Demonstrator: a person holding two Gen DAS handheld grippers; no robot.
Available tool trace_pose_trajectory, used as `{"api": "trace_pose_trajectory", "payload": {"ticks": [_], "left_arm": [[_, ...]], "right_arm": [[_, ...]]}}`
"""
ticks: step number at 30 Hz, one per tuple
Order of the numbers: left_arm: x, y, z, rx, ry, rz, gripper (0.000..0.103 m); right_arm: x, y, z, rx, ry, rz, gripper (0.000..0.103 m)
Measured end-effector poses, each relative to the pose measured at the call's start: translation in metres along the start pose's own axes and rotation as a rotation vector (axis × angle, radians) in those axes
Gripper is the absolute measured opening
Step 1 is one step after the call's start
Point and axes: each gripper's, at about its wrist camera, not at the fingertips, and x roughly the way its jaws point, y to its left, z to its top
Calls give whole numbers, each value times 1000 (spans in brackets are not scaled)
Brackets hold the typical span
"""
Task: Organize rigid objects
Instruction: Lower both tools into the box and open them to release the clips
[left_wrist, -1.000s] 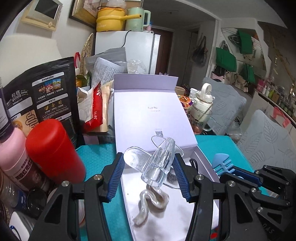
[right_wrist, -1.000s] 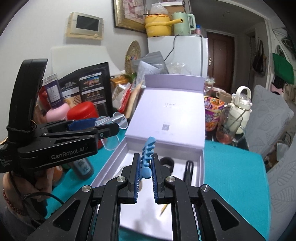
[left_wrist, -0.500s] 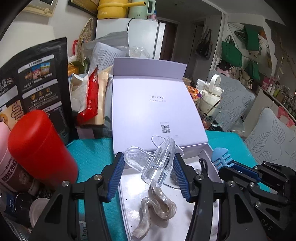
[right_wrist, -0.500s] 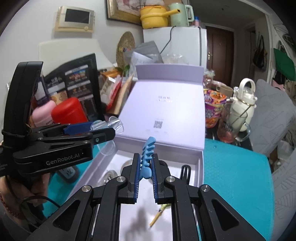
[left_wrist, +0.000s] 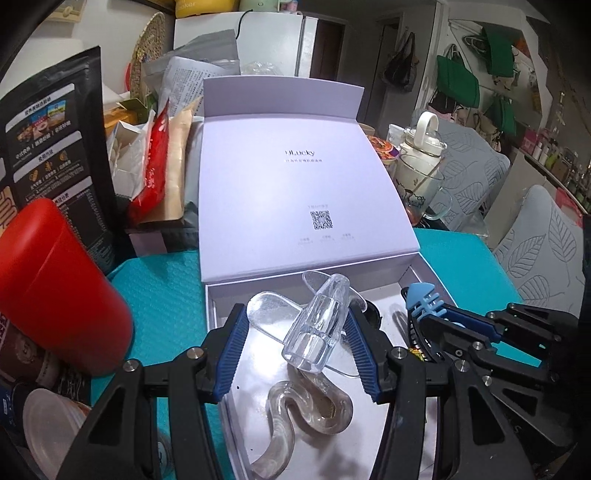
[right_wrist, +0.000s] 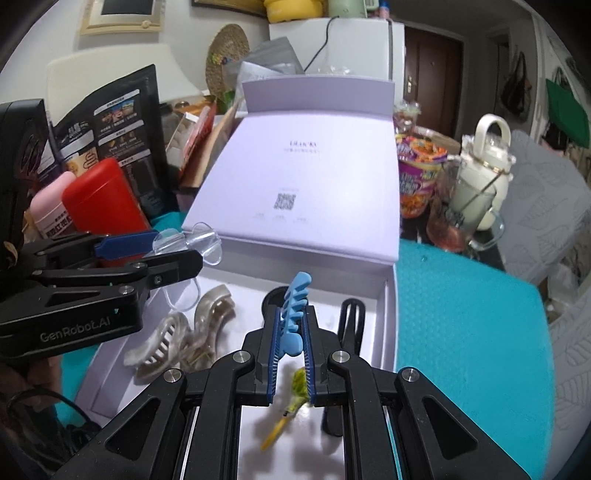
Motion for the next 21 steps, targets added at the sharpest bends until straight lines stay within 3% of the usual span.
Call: {"api": "trace_pose_trajectory", "payload": {"ticks": [21], "left_arm": [[31,-4,-12,31,132,5,54]], "right_arm": [[24,-2,-7,11,77,7,12]]}}
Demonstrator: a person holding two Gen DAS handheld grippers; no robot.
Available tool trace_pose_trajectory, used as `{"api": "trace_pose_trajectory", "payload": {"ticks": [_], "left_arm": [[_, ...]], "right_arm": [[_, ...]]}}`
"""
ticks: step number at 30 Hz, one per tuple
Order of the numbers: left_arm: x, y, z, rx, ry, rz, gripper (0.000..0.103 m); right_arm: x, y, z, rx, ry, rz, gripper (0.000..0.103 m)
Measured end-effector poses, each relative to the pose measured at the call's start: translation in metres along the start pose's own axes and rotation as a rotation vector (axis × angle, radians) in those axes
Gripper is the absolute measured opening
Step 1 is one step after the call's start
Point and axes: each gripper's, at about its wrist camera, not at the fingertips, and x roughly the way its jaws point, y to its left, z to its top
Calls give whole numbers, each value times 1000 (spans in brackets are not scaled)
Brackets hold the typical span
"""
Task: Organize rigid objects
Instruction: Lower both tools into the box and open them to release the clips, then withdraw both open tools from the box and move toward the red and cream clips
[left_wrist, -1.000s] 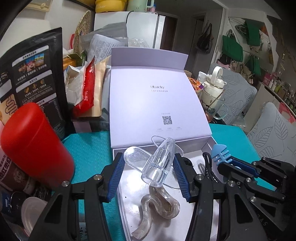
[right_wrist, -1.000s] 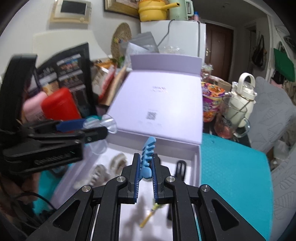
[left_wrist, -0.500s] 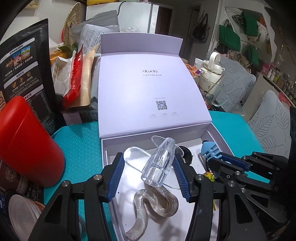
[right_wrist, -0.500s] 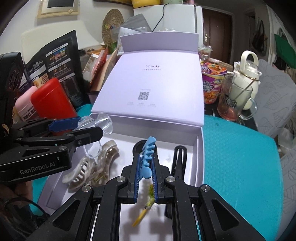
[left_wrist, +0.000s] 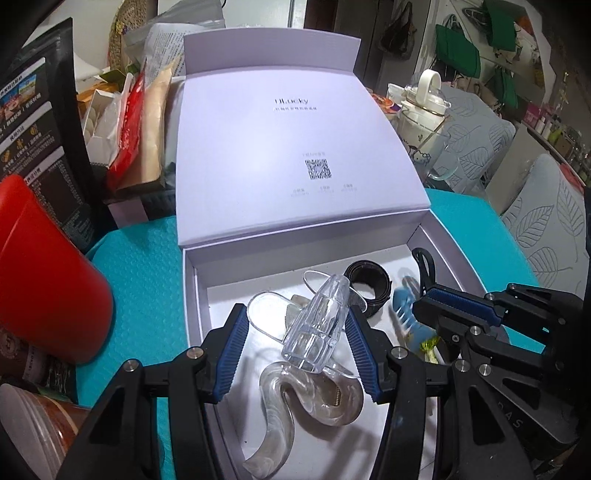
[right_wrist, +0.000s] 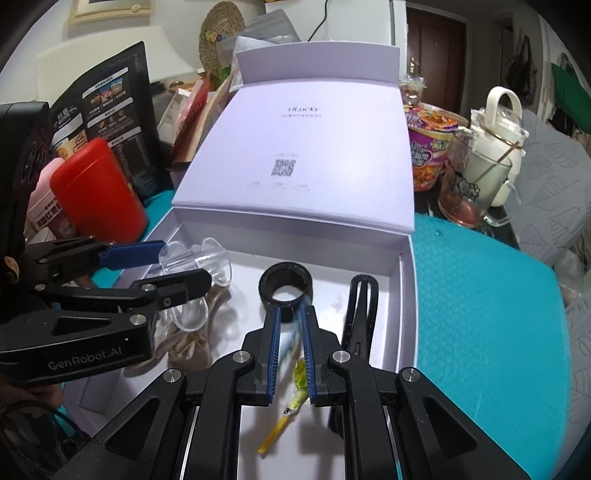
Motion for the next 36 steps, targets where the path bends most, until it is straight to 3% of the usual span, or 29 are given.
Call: {"api": "trace_pose_trajectory", "payload": {"ticks": [12,15,20,36], "left_arm": [[4,2,1,-13,31,7,54],[3,4,3,-41,39,-19,55],[-9,2,5,-36,8,-1,75],[-52,-4,9,-19,-78,7,75]], "right_arm": [[-1,-2,0,6,12,-20,13],[-4,-5,1,20,17,-14,25],[-15,-8,4,28,-7,-28,25],[-60,-8,8,30,-80,-51,26]]}}
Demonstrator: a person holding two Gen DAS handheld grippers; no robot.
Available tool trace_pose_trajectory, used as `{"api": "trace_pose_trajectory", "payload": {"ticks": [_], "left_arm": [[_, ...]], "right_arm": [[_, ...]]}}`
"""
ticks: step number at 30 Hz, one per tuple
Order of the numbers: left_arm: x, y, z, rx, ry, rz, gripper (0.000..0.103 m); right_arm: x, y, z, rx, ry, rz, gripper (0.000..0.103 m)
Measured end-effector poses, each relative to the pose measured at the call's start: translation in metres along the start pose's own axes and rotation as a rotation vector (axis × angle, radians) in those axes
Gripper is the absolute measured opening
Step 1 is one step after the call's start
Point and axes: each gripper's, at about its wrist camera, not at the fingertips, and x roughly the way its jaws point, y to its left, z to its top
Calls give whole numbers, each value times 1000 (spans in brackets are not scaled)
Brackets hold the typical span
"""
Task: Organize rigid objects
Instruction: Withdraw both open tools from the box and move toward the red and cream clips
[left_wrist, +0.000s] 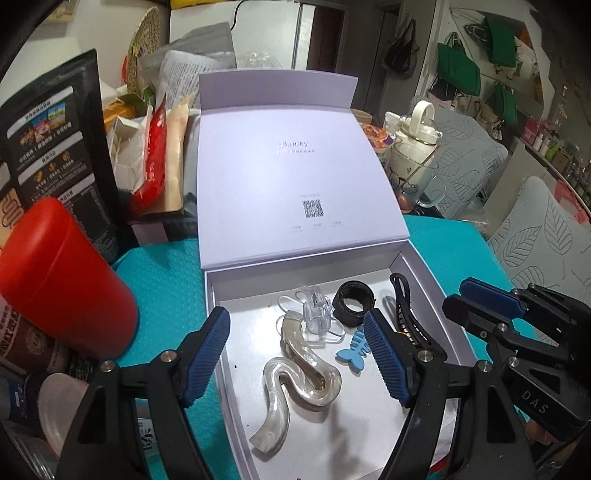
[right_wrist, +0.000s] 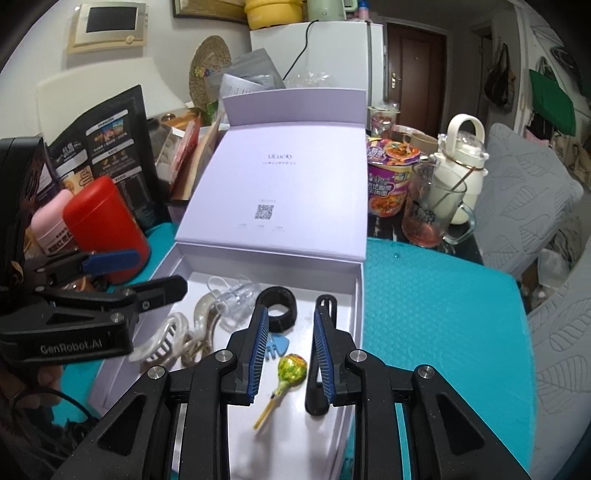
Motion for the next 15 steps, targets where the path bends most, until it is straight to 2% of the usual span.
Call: {"api": "trace_pose_trajectory", "payload": {"ticks": [4,6,10,15], "left_arm": [[-14,-4,0,7,-28,6,75],[-24,-6,0,4,-46,4,75],[-43,-13,-3,26,-73,11,75],[-74,-18,-7,20,-123,9,75]], "right_arm": [[-17,2,-2,-8,-16,-9,26],[-25,3,-3,-5,-28,-8,33],[-41,5,-4,-11,-47,-10,34],[-69,12,-7,-24,-87,-8,45]]}}
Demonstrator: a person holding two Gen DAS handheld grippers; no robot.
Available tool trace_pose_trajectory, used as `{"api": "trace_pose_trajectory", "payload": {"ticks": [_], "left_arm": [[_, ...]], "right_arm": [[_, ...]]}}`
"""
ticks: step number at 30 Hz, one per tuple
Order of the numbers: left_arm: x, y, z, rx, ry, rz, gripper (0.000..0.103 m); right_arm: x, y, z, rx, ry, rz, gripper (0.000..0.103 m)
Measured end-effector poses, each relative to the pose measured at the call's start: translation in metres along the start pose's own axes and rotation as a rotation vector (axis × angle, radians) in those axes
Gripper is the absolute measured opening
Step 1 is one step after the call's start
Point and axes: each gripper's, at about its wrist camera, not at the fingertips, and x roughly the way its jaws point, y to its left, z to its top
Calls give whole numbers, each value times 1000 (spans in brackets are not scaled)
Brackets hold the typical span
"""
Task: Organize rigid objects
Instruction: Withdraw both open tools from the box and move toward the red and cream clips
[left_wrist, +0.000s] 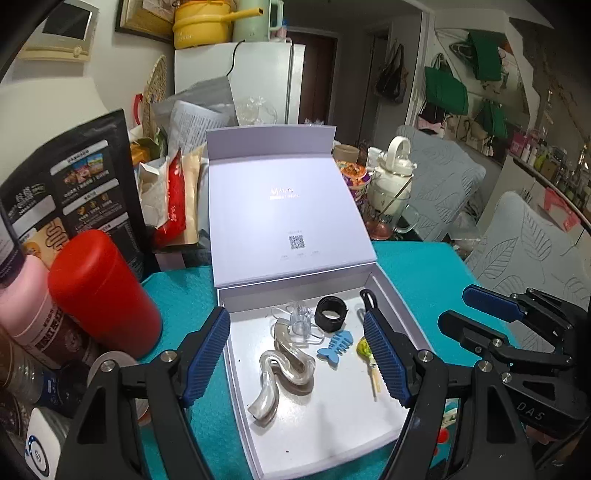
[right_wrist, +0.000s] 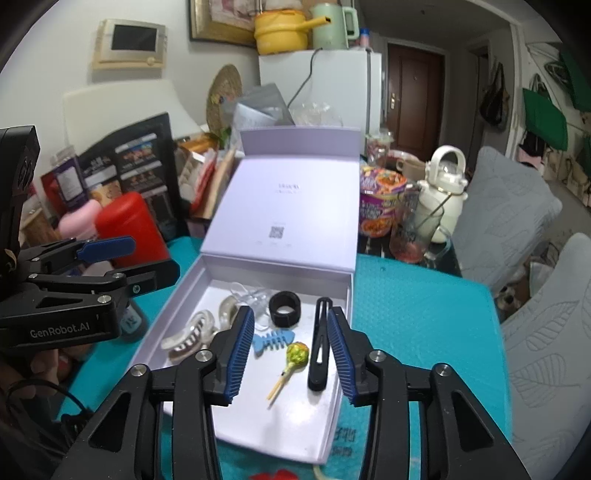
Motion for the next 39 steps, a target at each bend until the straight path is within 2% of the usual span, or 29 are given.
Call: {"api": "trace_pose_trajectory", "payload": {"ticks": [9,16,25,28,30,31,39], "left_arm": [[-53,-14,-11,16,-65,5,75],[-82,-21,-24,7,-76,-27,75],[-107,-32,-46,25,-84,-7,77],[-113,-35,-54,33,-81,2,83],[-117,-37,-60,33,-77,5,94],[-117,-38,-62,34,-77,4,95],[-126,-48,-86,60,-67,9,97]], "right_arm": [[-53,15,-10,-23,-66,-17,56],[-87,23,-24,-24,-95,-28,61],[-122,32,-48,-26,-121,-54,66],[-131,33,-57,-20,-126,-60,67],[-137,33,-64,-16,-130,-65,68],[-139,33,-68,-12,-132,-67,68],[-155,30,-97,23,-125,-87,71]]}}
